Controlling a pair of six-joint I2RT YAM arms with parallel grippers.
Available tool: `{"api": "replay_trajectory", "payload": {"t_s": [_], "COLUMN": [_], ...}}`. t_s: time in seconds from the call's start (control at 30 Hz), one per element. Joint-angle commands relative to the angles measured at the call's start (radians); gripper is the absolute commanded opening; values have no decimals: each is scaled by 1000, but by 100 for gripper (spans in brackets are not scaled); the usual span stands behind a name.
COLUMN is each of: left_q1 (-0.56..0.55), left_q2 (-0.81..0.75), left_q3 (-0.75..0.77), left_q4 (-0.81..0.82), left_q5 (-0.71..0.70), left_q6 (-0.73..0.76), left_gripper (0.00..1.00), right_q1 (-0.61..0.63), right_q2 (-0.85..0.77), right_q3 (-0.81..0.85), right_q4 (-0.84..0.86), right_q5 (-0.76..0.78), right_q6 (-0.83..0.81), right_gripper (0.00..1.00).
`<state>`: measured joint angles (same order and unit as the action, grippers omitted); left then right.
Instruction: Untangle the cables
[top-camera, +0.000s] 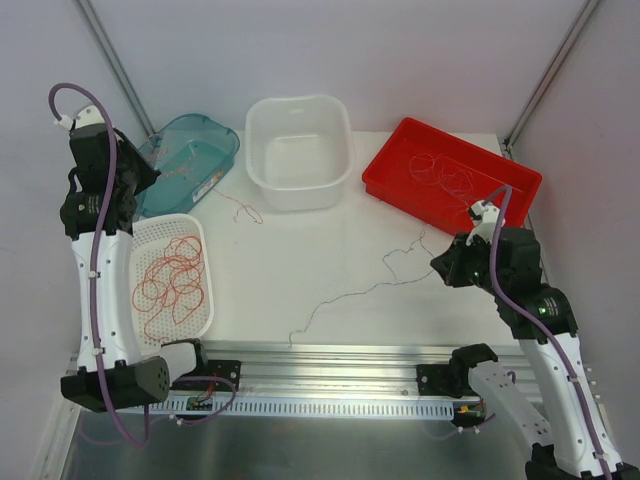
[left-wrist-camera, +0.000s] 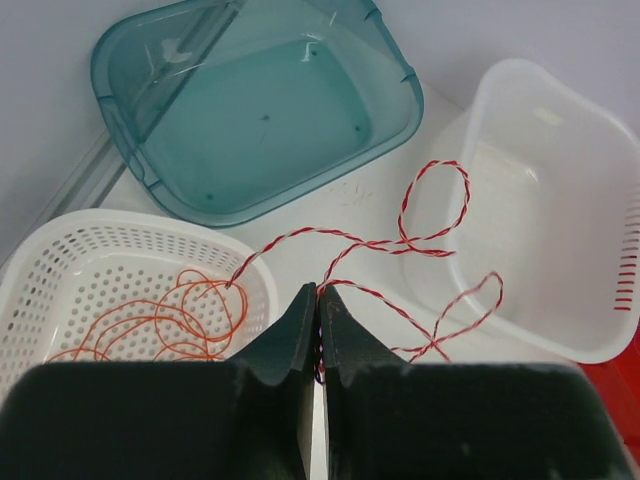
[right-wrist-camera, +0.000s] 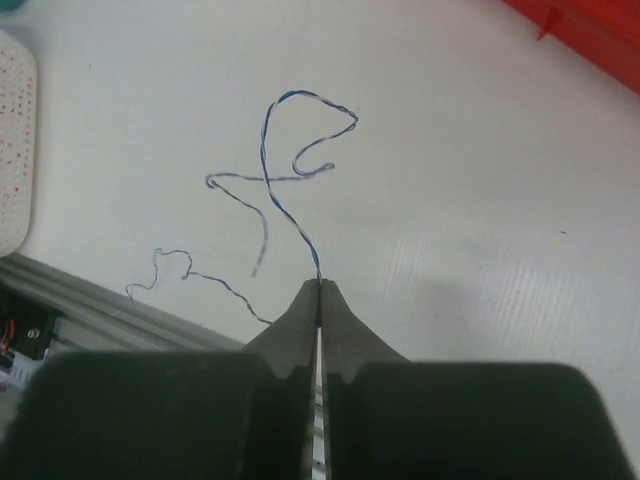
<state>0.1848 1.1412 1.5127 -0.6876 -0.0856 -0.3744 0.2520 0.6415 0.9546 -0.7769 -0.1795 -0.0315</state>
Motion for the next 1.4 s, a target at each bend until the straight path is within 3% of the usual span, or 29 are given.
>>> {"api": "replay_trajectory", "payload": {"t_s": [0.0, 0.6, 0.77, 1.07, 1.37], "left_q1": [5, 64, 96, 127, 127], "left_q2": [75, 554, 675, 744, 824], "left_q3": [40, 271, 273, 181, 135], "left_q4": [52, 286, 286, 286, 286], "left_q5": [17, -281, -348, -454, -431], "left_q6": [-57, -271, -498, -895, -1001], "left_gripper": [0, 0, 0, 0, 0], "right_q1": [-3, 9, 10, 10, 10], "right_q2": [0, -23, 3, 18, 35], "right_q3": [-36, -192, -211, -221, -234], "right_q4": [91, 197, 214, 189, 206], "right_q5": [-152, -219, -227, -212, -216], "right_q6": [15, -8, -7, -18, -19], "right_gripper": [1, 1, 1, 1, 1]}}
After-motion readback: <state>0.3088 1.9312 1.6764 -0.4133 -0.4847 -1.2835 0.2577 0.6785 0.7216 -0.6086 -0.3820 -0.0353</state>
